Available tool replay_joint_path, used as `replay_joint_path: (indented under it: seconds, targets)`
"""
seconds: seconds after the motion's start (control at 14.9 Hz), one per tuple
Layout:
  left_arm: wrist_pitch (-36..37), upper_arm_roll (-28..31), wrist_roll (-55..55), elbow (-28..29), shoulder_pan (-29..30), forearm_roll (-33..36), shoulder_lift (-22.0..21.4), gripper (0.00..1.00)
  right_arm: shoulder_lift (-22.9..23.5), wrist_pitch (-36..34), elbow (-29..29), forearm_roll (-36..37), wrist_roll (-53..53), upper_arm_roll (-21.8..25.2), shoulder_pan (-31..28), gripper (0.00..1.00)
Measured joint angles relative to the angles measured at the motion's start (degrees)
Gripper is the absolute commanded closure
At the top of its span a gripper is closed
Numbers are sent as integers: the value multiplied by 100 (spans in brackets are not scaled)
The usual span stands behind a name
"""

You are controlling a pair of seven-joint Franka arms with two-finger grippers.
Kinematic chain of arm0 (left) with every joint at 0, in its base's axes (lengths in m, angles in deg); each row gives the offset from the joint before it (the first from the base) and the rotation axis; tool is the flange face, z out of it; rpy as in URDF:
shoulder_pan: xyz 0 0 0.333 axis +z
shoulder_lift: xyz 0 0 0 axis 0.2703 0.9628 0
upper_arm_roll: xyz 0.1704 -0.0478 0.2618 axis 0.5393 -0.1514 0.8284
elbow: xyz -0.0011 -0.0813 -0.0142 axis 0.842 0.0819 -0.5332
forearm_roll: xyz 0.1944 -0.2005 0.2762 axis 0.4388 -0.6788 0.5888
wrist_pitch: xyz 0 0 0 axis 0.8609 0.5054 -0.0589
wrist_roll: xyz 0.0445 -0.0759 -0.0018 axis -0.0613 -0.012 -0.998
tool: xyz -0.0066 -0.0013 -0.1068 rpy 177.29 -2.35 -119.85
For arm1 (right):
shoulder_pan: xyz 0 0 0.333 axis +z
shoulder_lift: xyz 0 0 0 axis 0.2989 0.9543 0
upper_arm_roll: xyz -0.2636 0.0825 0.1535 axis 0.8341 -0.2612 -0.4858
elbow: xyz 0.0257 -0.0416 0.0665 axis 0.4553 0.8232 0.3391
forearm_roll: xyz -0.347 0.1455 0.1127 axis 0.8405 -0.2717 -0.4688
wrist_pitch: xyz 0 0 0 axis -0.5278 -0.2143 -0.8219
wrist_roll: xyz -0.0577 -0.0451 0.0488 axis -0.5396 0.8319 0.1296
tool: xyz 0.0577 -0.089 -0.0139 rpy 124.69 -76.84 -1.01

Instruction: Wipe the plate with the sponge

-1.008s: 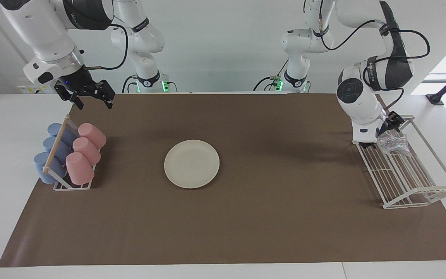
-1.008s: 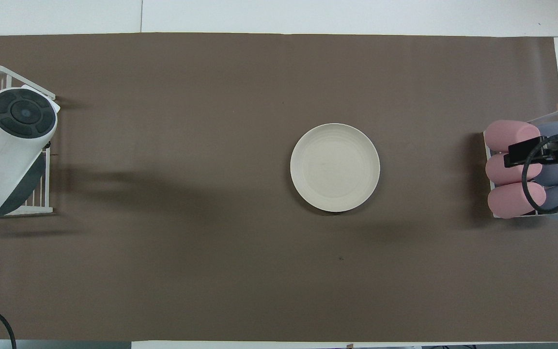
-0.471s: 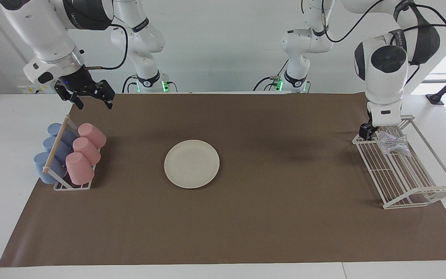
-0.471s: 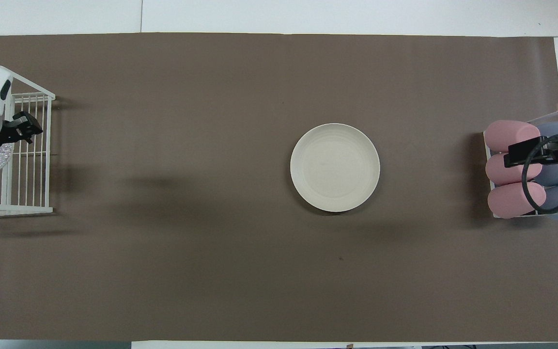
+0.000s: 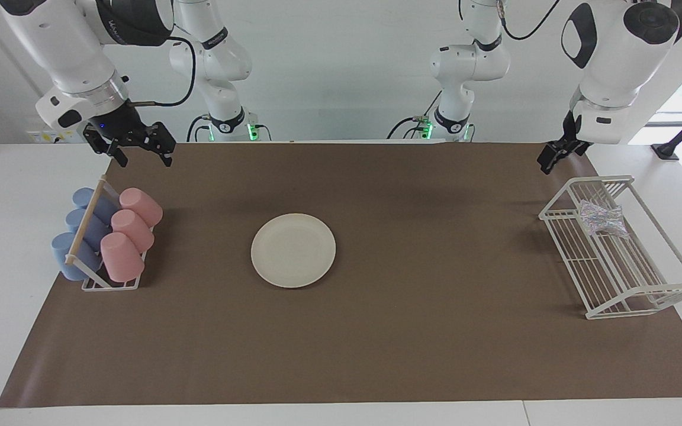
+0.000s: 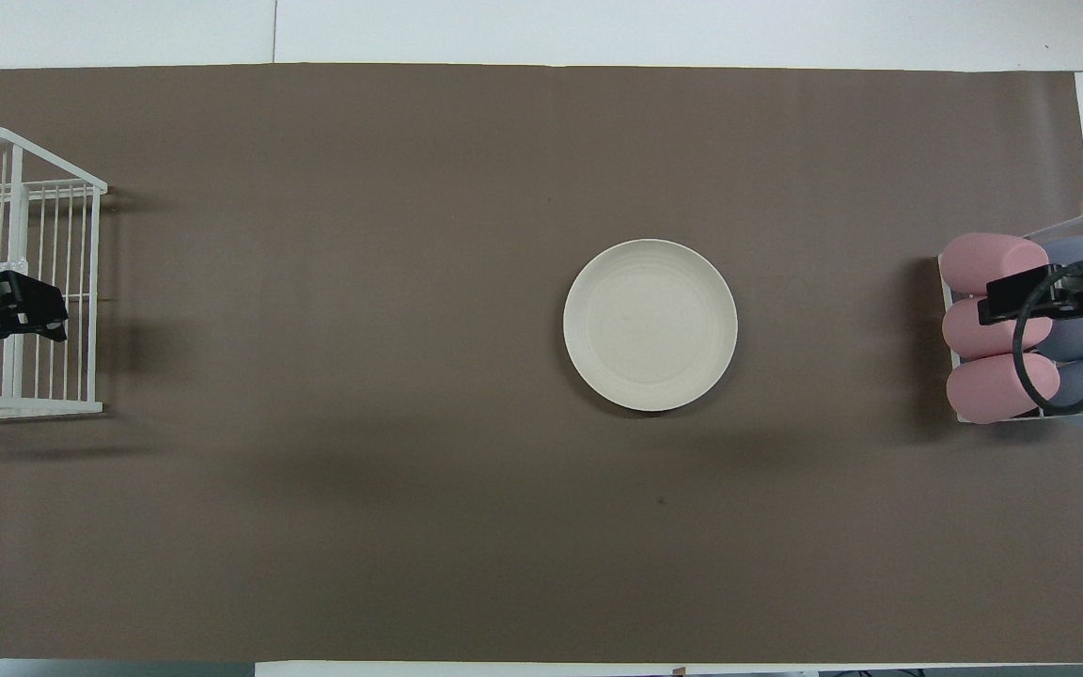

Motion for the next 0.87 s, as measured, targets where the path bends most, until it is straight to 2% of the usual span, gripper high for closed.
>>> replay_joint_path:
  seconds: [0.2,0.34,0.61,0.87]
  targets:
    - [111,43,610,-1,110,-735,-15,0,0,0,0,0,0,0,0,0]
    - [143,42,622,-121,120,-909,1,0,0,0,0,0,0,0,0,0]
    - [546,4,625,-850,57,-747,263,0,0,0,0,0,0,0,1,0]
    - [561,-63,820,-942,-96,-591,408,0,0,0,0,0,0,0,1,0]
